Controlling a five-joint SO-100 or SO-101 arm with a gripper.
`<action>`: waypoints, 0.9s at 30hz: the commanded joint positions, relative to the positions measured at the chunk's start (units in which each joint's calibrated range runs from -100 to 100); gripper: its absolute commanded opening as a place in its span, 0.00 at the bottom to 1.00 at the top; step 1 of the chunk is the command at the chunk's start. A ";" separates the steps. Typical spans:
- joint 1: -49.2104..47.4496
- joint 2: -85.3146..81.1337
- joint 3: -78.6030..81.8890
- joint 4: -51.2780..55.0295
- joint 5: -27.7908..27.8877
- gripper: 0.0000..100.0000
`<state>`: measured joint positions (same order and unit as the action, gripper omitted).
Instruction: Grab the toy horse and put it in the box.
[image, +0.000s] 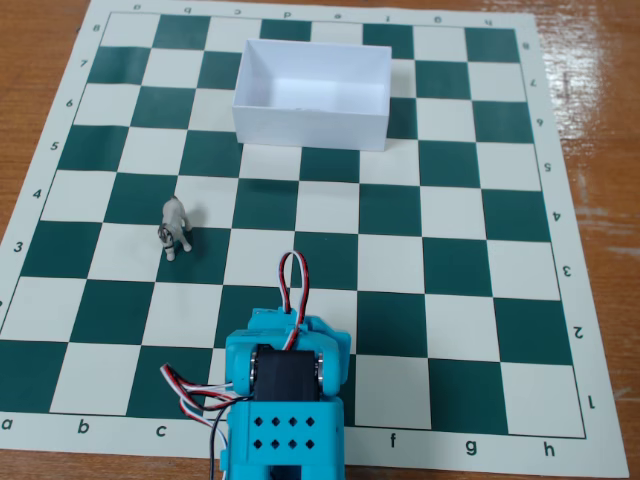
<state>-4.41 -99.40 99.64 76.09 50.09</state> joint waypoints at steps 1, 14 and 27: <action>-3.02 -0.15 0.36 0.32 0.24 0.00; -2.95 -0.15 0.36 0.32 0.24 0.00; -3.31 -0.15 0.36 0.32 0.24 0.00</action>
<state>-7.32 -99.40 99.64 76.09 50.09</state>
